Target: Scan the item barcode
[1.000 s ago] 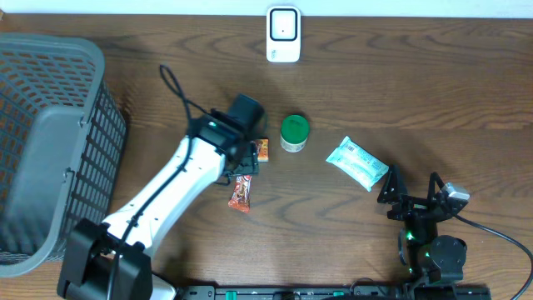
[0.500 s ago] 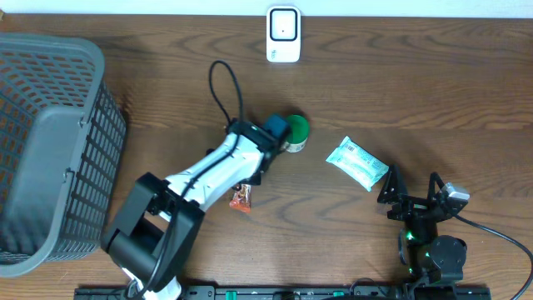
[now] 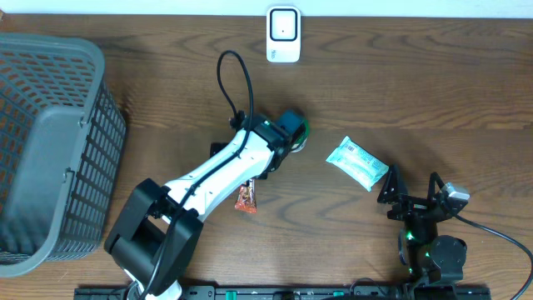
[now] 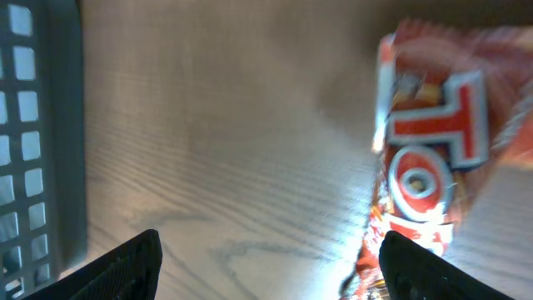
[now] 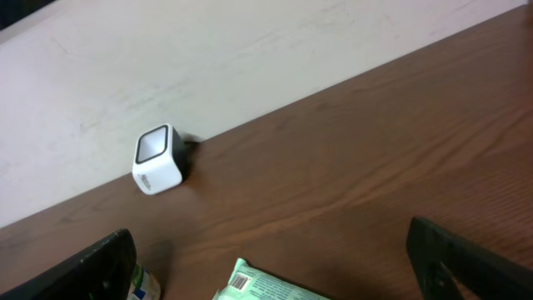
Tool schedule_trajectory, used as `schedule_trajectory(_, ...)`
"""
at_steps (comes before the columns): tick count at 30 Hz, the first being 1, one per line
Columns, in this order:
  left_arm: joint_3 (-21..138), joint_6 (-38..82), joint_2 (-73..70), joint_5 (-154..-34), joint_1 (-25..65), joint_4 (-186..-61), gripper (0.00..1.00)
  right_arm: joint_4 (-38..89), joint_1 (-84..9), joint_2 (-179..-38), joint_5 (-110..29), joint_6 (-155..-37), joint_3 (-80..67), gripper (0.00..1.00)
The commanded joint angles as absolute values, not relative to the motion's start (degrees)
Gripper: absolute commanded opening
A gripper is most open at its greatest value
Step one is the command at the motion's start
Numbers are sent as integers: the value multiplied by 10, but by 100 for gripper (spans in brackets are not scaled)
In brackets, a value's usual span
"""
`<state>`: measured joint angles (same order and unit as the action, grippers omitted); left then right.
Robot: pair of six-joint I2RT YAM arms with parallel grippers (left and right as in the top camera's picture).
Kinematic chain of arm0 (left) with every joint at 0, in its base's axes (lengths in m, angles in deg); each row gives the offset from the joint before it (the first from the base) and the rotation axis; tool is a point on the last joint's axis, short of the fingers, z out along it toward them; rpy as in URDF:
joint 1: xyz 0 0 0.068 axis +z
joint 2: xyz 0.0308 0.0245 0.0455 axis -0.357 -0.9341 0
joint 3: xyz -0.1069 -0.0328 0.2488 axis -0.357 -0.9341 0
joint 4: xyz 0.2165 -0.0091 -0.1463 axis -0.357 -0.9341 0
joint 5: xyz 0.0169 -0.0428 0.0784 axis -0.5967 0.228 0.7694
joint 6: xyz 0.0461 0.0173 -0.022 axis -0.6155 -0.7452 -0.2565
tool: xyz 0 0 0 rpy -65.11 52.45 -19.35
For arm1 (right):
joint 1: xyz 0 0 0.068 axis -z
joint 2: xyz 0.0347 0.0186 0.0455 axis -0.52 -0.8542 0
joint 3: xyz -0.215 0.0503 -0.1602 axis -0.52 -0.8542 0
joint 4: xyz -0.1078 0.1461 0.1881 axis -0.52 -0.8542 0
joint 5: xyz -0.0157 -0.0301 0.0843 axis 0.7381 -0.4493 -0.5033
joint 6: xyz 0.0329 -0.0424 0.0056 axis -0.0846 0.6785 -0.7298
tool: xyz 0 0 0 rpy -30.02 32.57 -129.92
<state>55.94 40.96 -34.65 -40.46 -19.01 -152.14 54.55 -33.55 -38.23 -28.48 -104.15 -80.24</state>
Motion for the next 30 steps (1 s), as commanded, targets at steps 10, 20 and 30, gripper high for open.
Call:
schedule_trajectory(10,593,443,-373,-434,-217,-1489,84,544,-337,-381,-280,-1042,-803,99)
schedule_trajectory(20,593,443,-434,-434,-243,-1461,84,544,-337,-381,-280,-1042,-803,99)
schedule_trajectory(30,595,450,-475,-434,-232,-1453,84,544,-337,-381,-280,-1042,-803,99)
